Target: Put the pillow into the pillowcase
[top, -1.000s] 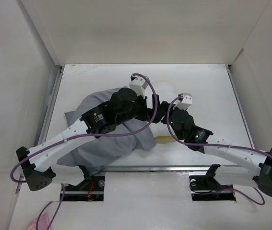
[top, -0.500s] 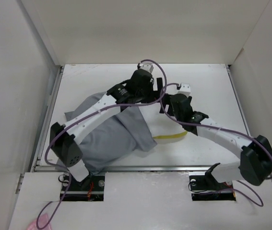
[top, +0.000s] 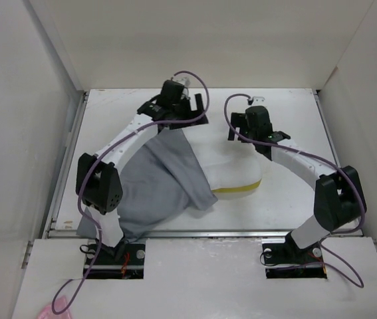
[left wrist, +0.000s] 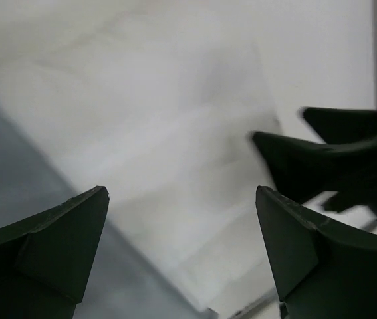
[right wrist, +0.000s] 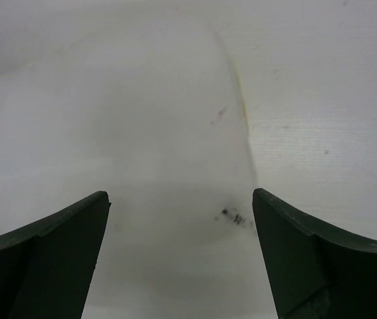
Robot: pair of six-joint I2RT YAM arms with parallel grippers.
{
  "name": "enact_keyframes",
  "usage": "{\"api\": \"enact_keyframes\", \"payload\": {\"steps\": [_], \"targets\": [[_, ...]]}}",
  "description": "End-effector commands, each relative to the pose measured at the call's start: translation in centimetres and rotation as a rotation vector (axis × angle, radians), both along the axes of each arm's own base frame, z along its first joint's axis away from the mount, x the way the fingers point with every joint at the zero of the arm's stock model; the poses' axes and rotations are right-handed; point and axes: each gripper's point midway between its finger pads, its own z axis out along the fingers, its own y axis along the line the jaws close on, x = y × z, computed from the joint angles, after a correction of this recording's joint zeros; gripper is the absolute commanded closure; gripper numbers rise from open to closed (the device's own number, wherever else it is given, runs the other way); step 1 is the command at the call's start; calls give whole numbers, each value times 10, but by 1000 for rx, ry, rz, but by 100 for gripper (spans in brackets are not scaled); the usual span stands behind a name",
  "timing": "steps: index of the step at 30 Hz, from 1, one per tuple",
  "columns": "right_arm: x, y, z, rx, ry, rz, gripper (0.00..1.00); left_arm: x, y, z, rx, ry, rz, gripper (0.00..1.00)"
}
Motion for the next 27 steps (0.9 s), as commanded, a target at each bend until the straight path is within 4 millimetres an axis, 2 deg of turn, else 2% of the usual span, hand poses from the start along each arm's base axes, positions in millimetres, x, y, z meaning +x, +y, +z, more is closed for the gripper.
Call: {"api": "enact_keyframes", "payload": {"steps": [1,2,4,5,7,8,9,10,12,13,14,18,20,22,24,26,27], "targets": [[35,-15,59,47,-150,-44,7,40,77,11,60,-73,110,8],[41,-15,57,31,-155,-48,7,35,67,17,1,-70,33,8],[47,-17,58,5,-158,-55,7,41,67,28,-55,-105,-14,8],[53,-17,65,6,-174,-64,7,39,64,37,-77,-122,-34,8],[58,-15,61,-16,-169,-54,7,54,78,42,-3,-151,44,8],[62,-12,66,-7,-177,-45,7,61,86,37,44,-138,93,7],[63,-9,57,-7,-158,-32,7,71,98,29,110,-133,149,7],[67,-8,60,-4,-164,-32,7,79,101,6,154,-83,167,8],[72,-3,64,5,-173,-23,6,85,111,-7,228,-35,210,11],[74,-3,57,-8,-160,-18,6,90,122,-17,286,-22,255,11],[76,-2,63,-3,-172,-19,6,96,124,-31,319,3,269,14],[82,-2,57,-18,-152,-29,3,97,132,-58,386,55,290,14],[82,-2,53,-14,-139,-34,1,97,138,-66,418,71,304,15],[84,-3,48,-6,-130,-56,0,95,133,-71,423,77,294,17],[85,1,34,0,-95,-53,0,96,133,-86,445,99,280,22],[88,12,34,29,-88,-7,0,94,119,-90,466,95,244,29],[87,16,20,36,-52,6,0,98,120,-93,476,92,252,43]]}}
